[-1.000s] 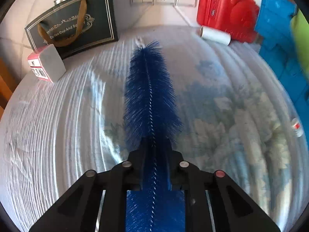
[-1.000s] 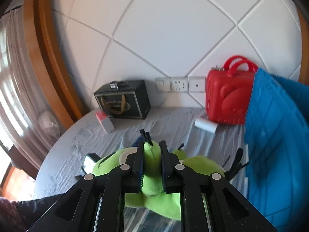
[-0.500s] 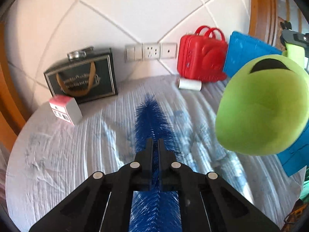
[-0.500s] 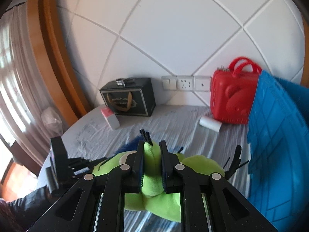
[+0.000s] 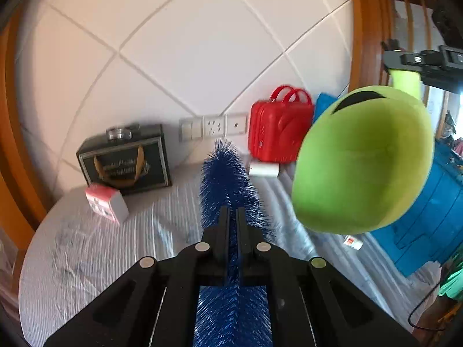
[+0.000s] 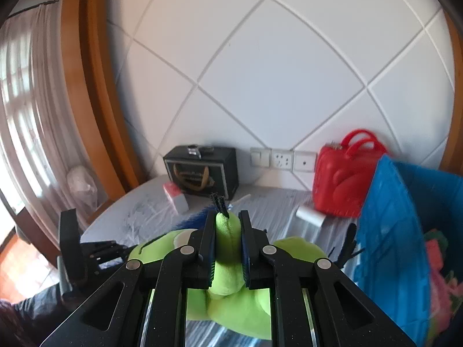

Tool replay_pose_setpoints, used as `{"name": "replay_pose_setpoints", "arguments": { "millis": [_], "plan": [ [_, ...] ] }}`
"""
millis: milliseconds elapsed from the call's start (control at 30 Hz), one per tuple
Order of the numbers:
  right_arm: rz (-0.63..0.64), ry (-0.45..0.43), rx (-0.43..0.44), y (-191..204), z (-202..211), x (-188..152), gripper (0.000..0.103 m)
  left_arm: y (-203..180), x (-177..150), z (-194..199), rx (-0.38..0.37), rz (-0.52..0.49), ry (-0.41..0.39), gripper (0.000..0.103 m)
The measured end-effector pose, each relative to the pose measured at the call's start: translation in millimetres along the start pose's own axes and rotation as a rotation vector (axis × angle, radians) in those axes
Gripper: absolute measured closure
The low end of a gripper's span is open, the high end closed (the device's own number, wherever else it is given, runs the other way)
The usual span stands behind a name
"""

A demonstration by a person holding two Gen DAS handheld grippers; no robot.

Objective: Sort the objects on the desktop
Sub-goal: 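Lift the blue brush with the left tool while the right tool lifts the green plush toy, then carry the brush and plush toy with both tools over the blue crate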

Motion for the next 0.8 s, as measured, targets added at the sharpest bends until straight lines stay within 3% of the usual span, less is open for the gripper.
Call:
{"name": "replay_pose_setpoints", "arguments": {
  "millis": [200,400,667,800],
  "plan": [
    [0.004,-0.047,-0.037,2,43,25,0.089,-24,35,32,-0.064,-0.035,-0.090,0.099],
    [-0.005,-0.107,-0.140,-9,115,50,0.089,-80,82,65,-0.184,-0.073,-0.201,0.099],
    [-0.006,-0.185,-0.283,-49,231,75,0.089,-202,139,86,-0.291,-0.118,-0.252,0.099],
    [-0.021,-0.203,-0.340,-93,287,75,0.089,-276,166,81,-0.310,-0.114,-0.245,0.099]
  ]
}}
Point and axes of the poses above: each gripper's, at about its wrist camera, not at the fingertips, and z roughly against the way its jaws point, y to its left, x to its top, the point moved 4 cm from there along -z, roughly the way its jaws point, and after that the axes turned 14 degrees about x, right-handed, at the moved point
